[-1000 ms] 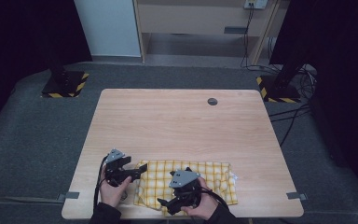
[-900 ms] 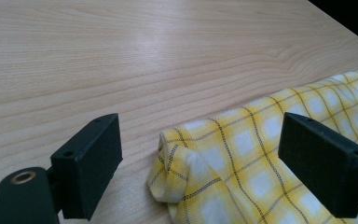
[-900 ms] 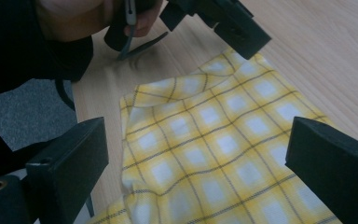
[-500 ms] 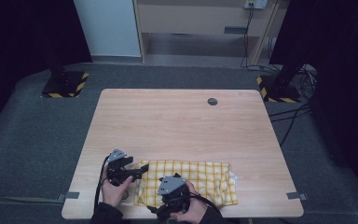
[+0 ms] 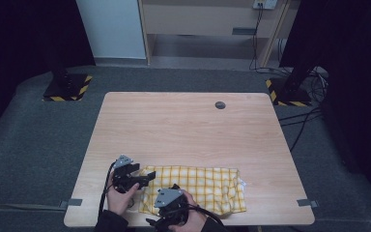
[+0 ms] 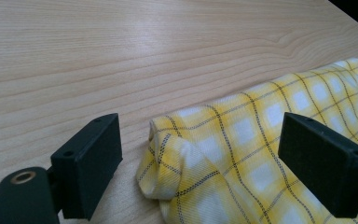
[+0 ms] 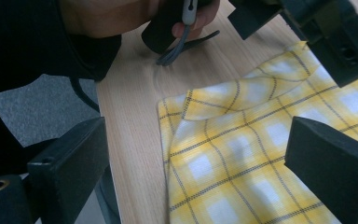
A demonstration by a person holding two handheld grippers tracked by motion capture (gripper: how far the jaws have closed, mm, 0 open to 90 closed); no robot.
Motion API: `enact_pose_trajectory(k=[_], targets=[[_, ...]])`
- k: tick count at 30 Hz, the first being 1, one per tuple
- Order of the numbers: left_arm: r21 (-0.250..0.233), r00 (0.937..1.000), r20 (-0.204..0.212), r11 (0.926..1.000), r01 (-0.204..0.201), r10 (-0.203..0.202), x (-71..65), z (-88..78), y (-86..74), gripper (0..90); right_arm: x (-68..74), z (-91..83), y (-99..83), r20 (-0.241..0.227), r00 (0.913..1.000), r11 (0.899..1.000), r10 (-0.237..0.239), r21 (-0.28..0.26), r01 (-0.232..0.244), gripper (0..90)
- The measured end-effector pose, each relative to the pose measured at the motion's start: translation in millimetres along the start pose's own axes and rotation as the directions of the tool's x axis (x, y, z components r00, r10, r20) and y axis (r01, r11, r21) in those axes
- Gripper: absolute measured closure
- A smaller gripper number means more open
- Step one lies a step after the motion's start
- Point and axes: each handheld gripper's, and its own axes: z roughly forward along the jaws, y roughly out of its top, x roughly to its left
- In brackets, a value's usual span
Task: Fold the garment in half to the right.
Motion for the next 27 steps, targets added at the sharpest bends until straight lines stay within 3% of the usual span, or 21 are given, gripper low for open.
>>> enact_pose_trajectory(k=[27], targets=[[0.014, 1.0, -0.005, 0.9999, -0.001, 0.001, 0.9, 4.1, -2.9, 12.8, 8.7, 25.9, 0.3, 0.002, 0.9998, 0.999, 0.021, 0.028, -0.021, 10.2]])
